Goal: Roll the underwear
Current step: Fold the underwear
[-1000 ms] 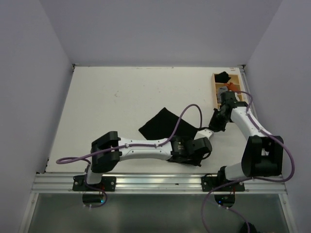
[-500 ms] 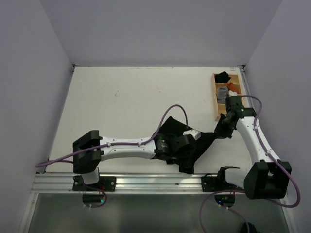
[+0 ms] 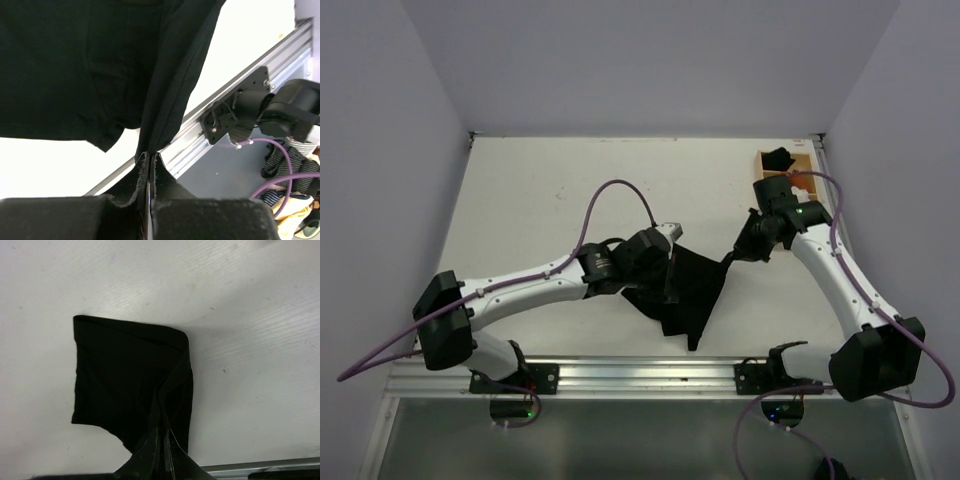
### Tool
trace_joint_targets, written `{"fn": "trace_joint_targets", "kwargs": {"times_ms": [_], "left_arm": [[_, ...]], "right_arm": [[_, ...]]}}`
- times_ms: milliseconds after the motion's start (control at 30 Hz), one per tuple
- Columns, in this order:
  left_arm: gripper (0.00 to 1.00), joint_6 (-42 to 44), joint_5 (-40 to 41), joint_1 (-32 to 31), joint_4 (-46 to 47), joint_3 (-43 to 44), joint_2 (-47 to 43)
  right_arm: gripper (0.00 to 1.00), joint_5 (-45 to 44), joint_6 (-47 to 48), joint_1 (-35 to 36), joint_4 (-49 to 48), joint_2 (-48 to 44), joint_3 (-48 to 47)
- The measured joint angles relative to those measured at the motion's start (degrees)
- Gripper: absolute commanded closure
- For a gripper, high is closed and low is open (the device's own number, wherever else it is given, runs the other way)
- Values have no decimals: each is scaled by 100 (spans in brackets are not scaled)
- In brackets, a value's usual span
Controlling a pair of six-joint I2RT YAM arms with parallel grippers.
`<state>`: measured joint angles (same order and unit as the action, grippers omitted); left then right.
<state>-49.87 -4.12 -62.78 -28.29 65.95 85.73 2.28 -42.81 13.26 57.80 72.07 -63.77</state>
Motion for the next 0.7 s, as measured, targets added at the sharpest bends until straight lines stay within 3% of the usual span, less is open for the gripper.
{"fn": "trace_joint_targets", "kwargs": {"times_ms": [700], "left_arm": [[100, 542, -221, 1095, -586, -645, -382]], "right_arm": [[100, -197, -715, 1165, -177, 1628, -1360]]}}
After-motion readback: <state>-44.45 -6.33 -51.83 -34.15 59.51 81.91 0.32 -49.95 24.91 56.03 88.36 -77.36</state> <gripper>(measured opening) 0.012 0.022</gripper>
